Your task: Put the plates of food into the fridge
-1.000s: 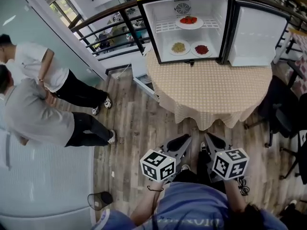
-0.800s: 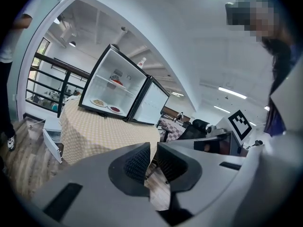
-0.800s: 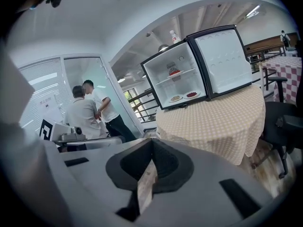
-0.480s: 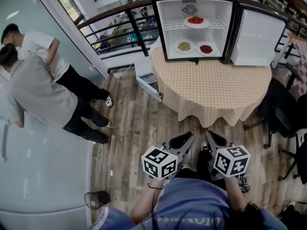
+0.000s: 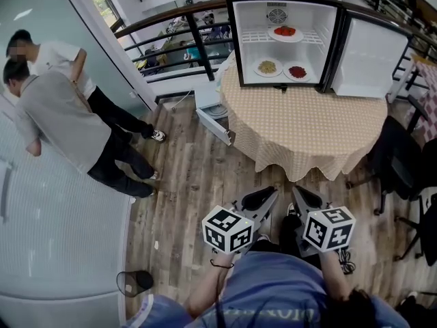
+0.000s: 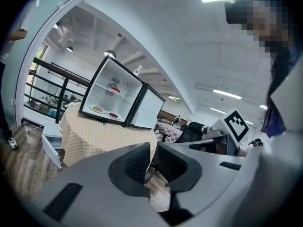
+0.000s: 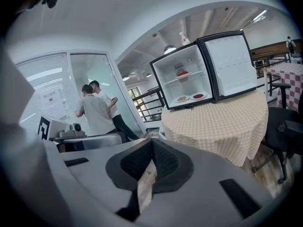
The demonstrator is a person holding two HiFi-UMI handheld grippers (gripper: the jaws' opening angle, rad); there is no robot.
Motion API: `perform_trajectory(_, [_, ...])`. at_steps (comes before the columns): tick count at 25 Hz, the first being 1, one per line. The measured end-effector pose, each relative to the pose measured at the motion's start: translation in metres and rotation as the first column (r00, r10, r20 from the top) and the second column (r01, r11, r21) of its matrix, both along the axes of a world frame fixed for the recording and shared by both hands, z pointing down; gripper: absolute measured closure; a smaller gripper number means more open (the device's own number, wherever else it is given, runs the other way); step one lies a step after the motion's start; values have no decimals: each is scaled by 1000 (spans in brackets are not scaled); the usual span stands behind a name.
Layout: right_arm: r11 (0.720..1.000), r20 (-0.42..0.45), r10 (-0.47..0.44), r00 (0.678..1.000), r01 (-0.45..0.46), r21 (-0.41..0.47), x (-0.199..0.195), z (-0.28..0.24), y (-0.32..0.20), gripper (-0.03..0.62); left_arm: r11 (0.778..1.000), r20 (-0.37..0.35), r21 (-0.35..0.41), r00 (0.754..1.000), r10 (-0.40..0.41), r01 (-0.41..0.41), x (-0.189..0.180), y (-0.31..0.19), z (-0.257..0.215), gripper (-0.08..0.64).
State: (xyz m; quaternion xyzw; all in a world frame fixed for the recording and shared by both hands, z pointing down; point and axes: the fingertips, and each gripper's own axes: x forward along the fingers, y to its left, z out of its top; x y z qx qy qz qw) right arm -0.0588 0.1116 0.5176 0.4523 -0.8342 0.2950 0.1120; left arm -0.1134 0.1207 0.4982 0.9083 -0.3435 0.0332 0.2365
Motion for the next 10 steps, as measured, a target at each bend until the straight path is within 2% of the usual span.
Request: perform_trajectory(10, [1000, -15, -4, 1000, 4, 3, 0, 0, 3, 577, 1000, -2, 4, 1000, 4, -4, 1, 3, 0, 505])
